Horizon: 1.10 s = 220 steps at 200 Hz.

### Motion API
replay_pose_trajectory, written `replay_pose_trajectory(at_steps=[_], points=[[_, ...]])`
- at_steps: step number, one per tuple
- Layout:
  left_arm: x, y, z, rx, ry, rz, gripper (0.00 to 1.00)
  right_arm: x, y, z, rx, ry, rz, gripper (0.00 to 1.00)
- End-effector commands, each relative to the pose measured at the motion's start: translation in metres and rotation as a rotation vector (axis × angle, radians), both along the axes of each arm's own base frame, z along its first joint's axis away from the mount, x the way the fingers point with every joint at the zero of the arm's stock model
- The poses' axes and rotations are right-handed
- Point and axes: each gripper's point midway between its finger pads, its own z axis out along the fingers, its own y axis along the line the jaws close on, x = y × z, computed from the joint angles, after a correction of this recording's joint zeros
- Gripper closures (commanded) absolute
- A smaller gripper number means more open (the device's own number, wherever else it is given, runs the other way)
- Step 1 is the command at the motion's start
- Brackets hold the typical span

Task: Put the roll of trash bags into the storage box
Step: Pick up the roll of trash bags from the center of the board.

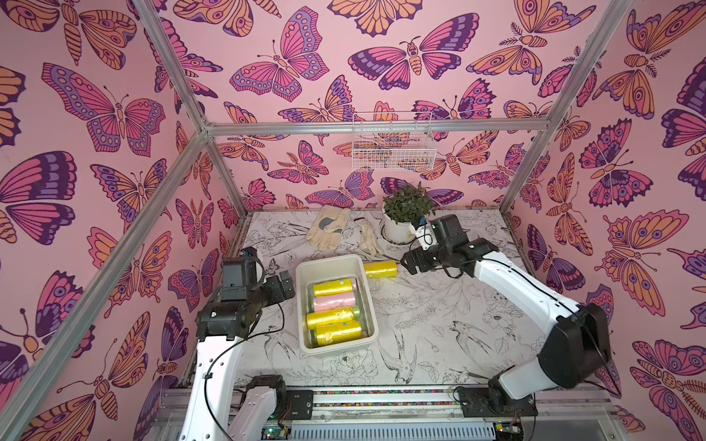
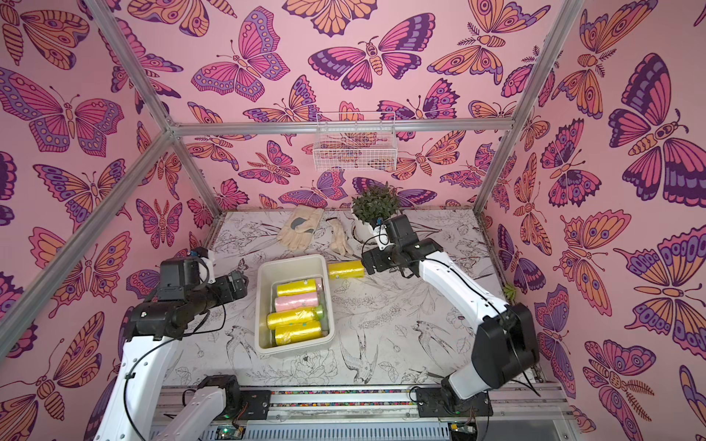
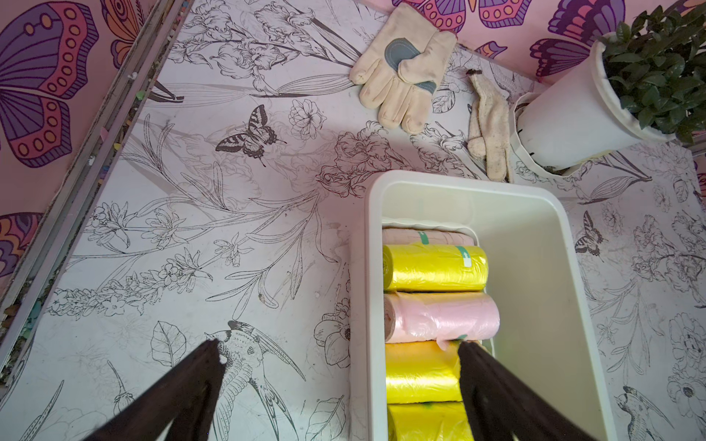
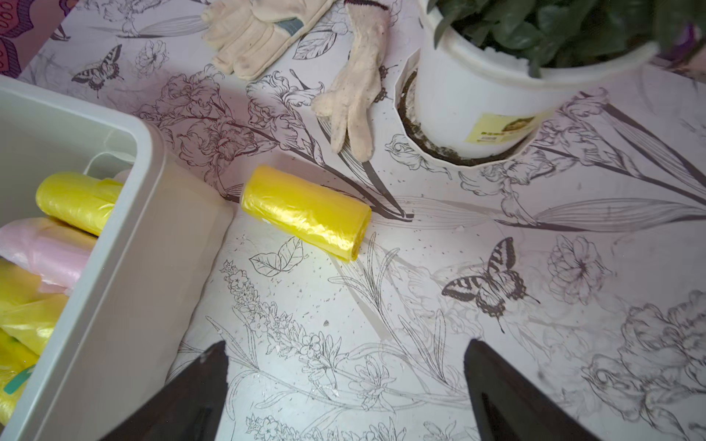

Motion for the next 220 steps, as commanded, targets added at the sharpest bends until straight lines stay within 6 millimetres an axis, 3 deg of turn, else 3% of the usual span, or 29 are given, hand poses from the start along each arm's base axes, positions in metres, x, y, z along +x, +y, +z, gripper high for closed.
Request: replay_pose_trajectory(at_steps=[1,69,103,141,220], points=[[-0.003,0.001,-0.003,-0.001,0.010,0.011,0.00,0.004,0.017,-0.013,-0.023,0.059,0.127,0.01],[-0.003,0.002,-0.005,0.003,0.017,0.014,0.00,0.023,0.066,-0.053,-0.026,0.142,0.455,0.05],[-0.002,0.002,-0.005,0.004,0.019,0.015,0.00,0.037,0.065,-0.084,-0.129,0.121,0.542,0.06],[-0.002,0.002,-0.007,0.002,0.027,0.013,0.00,0.030,0.070,-0.103,-0.140,0.155,0.672,0.05],[0.000,0.002,-0.010,0.003,0.038,0.015,0.00,0.042,0.072,-0.143,-0.188,0.187,0.692,0.05]])
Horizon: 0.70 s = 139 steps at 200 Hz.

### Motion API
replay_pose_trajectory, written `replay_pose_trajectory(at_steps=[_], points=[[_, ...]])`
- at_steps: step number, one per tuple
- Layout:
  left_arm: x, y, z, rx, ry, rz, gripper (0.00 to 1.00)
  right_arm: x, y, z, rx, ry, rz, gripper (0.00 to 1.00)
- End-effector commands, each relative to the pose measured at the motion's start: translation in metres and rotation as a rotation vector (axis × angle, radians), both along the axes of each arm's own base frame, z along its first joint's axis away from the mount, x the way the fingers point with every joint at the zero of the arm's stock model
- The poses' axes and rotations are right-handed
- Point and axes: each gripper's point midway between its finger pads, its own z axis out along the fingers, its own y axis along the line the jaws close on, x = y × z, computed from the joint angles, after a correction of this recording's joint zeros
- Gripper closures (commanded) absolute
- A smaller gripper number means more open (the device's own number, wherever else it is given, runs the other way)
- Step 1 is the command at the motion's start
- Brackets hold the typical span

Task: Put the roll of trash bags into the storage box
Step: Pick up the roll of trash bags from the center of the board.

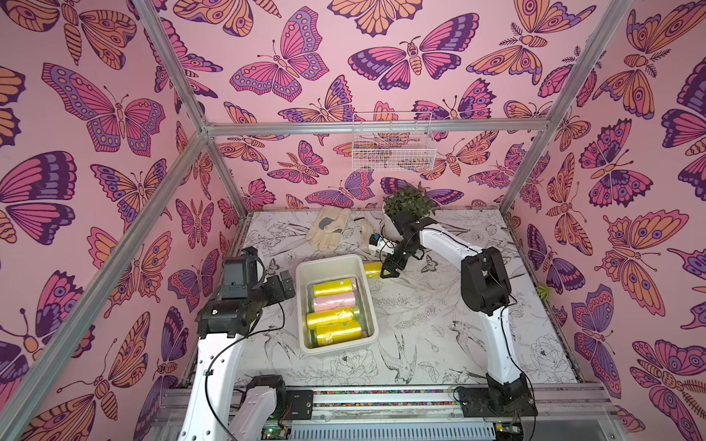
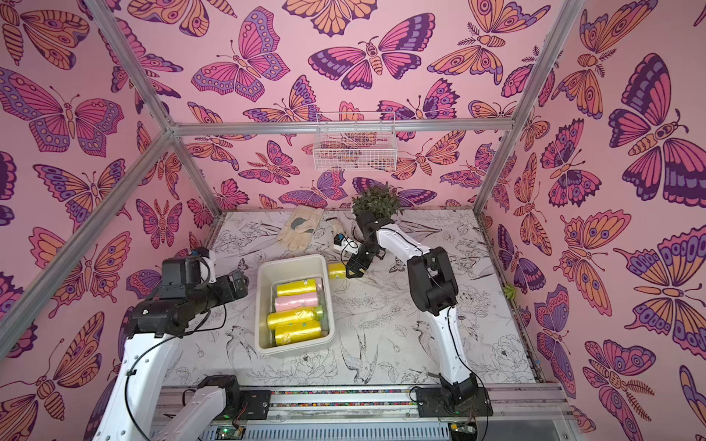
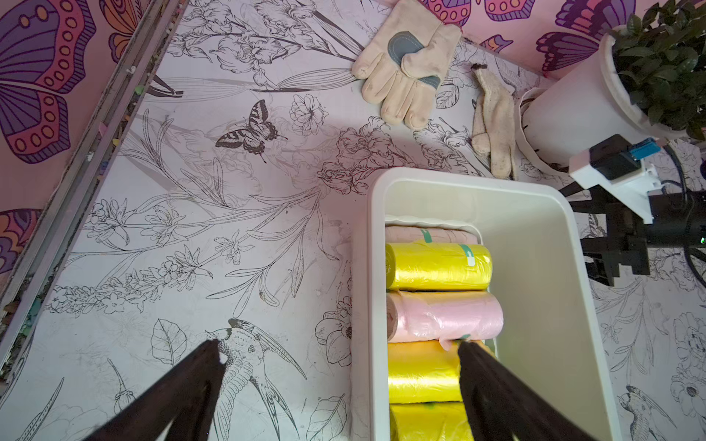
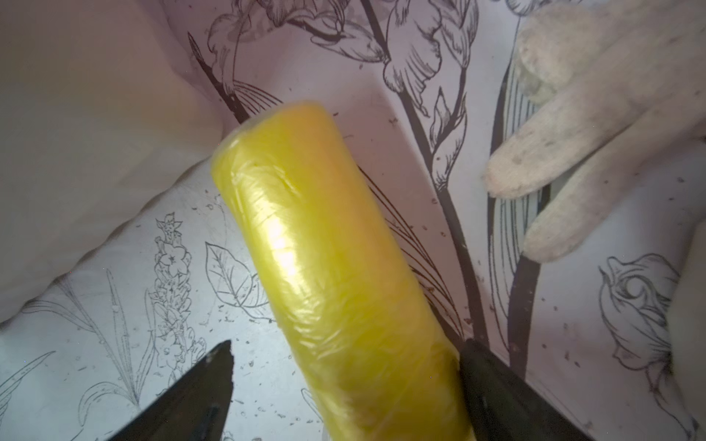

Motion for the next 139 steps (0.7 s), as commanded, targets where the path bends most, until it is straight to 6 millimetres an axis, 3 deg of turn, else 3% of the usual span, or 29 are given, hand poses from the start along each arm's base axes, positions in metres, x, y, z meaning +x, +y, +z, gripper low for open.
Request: replay_pose_trajectory(at_steps=[1,47,83,139], points=[[-0.002,0.001,-0.006,0.002,0.021,0.013,0.00,0.003,-0.001,-0.009,-0.018,0.008,0.014,0.04],[-0.001,0.001,-0.008,0.002,0.028,0.012,0.00,0.009,-0.010,-0.033,-0.113,-0.023,-0.013,0.06],[-0.001,0.002,-0.009,0.000,0.034,0.014,0.00,0.004,-0.007,-0.042,-0.151,-0.032,0.006,0.15],[0.000,0.003,-0.009,-0.001,0.033,0.017,0.00,-0.005,-0.005,-0.049,-0.180,-0.035,0.040,0.55]])
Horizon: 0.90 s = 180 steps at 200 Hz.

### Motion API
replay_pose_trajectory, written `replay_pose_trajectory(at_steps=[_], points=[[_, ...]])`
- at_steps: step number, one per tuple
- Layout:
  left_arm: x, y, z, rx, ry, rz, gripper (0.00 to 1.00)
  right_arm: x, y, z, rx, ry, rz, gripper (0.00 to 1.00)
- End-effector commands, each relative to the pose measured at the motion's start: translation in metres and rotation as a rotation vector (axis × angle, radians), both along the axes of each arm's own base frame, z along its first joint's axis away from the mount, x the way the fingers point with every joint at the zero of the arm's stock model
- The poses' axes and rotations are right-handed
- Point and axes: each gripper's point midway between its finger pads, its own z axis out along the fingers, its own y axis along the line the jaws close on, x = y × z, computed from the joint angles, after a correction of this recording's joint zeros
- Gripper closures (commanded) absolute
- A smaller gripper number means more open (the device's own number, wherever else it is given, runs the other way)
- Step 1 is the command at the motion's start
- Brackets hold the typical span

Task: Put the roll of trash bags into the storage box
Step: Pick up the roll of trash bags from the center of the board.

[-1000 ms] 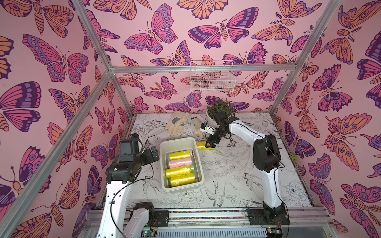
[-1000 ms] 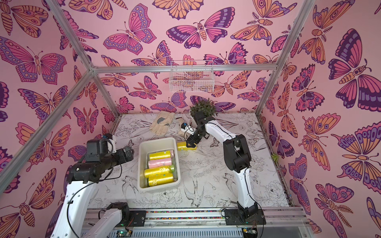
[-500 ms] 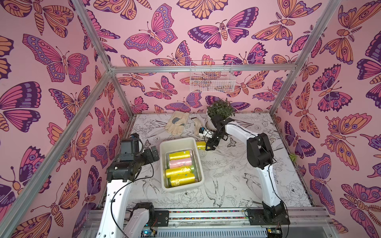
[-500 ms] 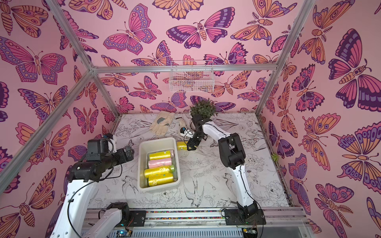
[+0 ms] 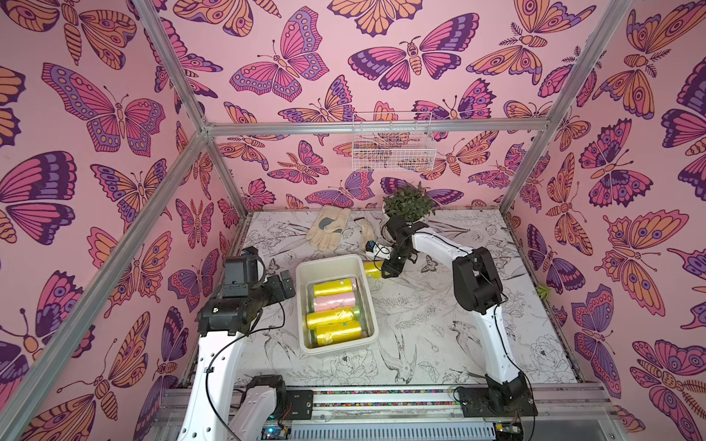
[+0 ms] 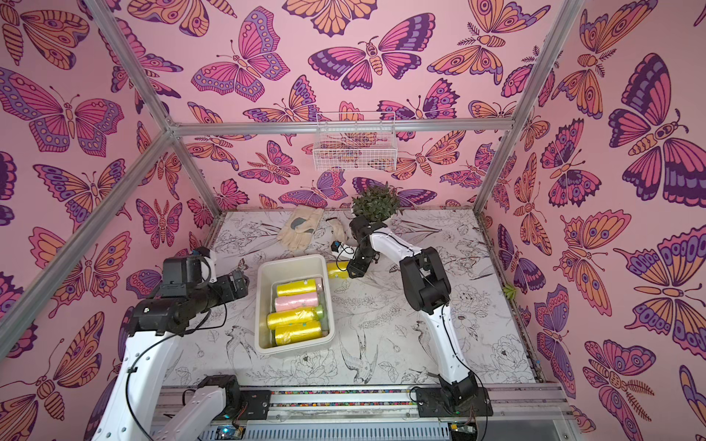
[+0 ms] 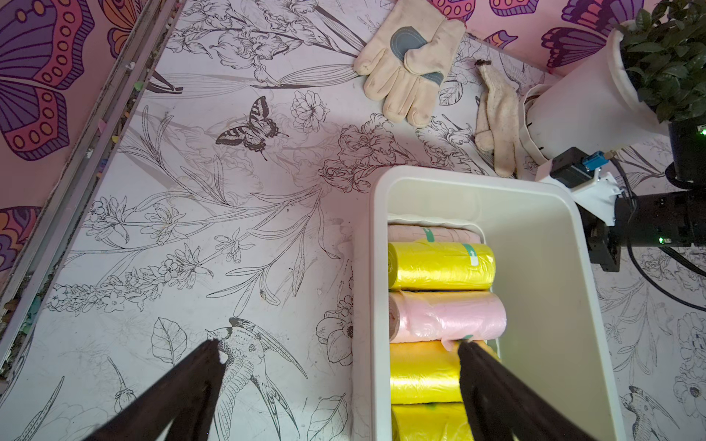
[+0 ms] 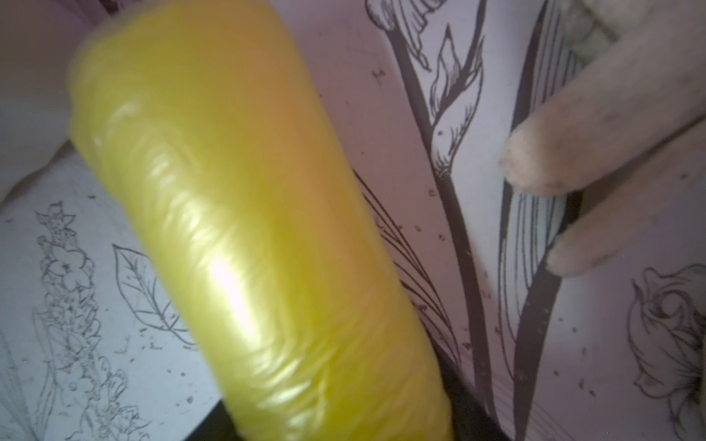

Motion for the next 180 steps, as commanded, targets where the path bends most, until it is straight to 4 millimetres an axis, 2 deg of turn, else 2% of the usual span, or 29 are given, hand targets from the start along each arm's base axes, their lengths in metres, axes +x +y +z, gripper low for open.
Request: replay_pose_trajectory(at_steps=[1,27,42,77,121,180], points=[[-0.002,0.002,-0.006,-0.001,0.022,0.017,0.00,-0.010,-0.003,-0.019,-0.045,0.030,0.014,0.55],[-0.002,0.003,-0.007,0.002,0.024,0.020,0.00,-0.013,-0.004,-0.014,-0.032,0.016,0.015,0.57],[-0.002,0.003,-0.007,0.002,0.024,0.017,0.00,-0.014,-0.005,-0.010,-0.022,0.000,0.015,0.64],[-0.002,0.004,-0.006,0.004,0.021,0.021,0.00,-0.015,-0.005,0.001,0.018,-0.042,0.014,0.72],[-0.003,0.003,-0.005,0.003,0.015,0.019,0.00,-0.014,-0.003,0.037,0.108,-0.127,-0.017,0.77],[-0.004,0.005,-0.005,0.009,0.014,0.024,0.00,0.001,-0.016,0.091,0.175,-0.286,-0.118,0.85]])
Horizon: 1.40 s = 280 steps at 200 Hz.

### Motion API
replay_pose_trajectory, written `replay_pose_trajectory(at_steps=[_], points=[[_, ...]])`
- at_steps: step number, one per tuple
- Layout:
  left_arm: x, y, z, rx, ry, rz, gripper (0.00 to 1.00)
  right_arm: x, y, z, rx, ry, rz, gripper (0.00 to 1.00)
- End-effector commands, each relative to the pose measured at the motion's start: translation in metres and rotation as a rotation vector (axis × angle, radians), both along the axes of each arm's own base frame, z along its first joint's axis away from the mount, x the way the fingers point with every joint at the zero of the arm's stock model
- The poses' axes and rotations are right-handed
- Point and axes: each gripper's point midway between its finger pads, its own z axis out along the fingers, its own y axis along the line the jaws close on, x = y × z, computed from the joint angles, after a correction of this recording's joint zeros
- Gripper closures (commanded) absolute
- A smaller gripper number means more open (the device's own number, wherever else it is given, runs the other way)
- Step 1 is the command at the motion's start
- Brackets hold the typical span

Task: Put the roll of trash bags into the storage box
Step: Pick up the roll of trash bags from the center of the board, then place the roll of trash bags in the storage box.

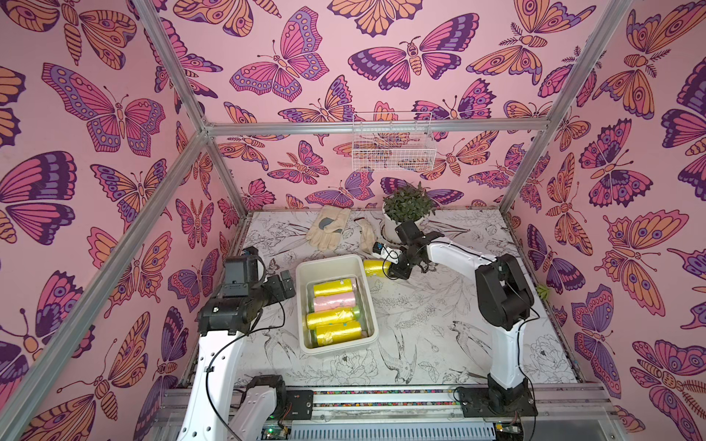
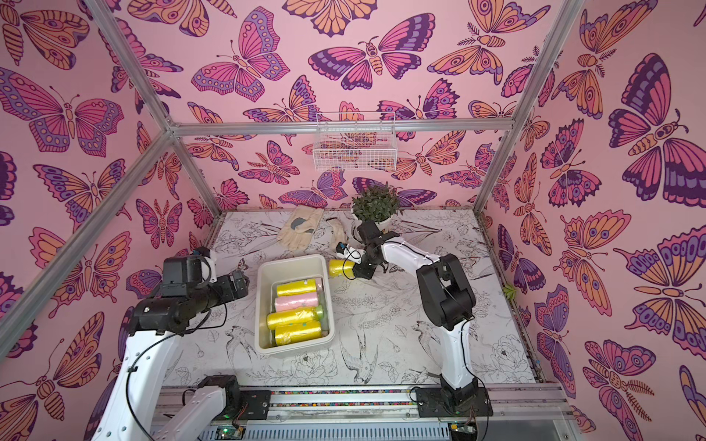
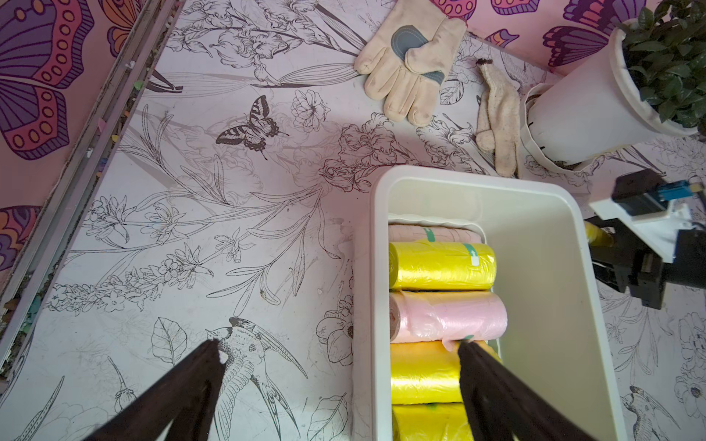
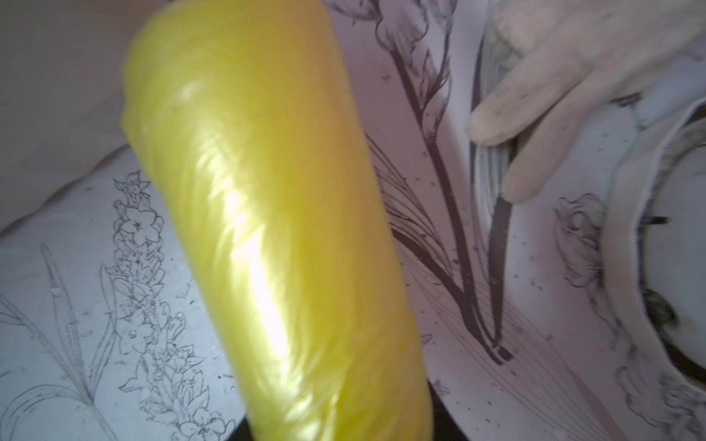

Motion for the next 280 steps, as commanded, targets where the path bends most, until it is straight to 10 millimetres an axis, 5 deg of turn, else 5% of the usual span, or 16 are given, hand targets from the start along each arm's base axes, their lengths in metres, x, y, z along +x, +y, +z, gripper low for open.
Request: replay_pose_trajectory(at_steps=[1,89,125,173,228,280], points=[[-0.004,0.004,-0.003,0.008,0.009,0.024,0.00,0.019,0.002,0.047,0.087,-0.123,-0.064,0.85],[-0.004,0.003,-0.002,0.006,0.005,0.020,0.00,0.019,-0.019,0.132,0.219,-0.288,-0.209,0.93],[-0.004,0.004,-0.003,0.008,0.008,0.023,0.00,-0.006,-0.005,0.175,0.373,-0.270,-0.169,0.92],[-0.004,0.004,-0.003,0.006,0.009,0.022,0.00,-0.046,0.009,0.209,0.401,-0.301,-0.121,0.92],[-0.005,0.006,-0.001,0.015,0.001,0.030,0.00,-0.115,0.055,0.211,0.344,-0.330,0.018,0.92],[-0.009,0.008,0.008,0.030,-0.033,0.040,0.00,-0.163,0.088,0.170,0.204,-0.303,0.139,0.92]])
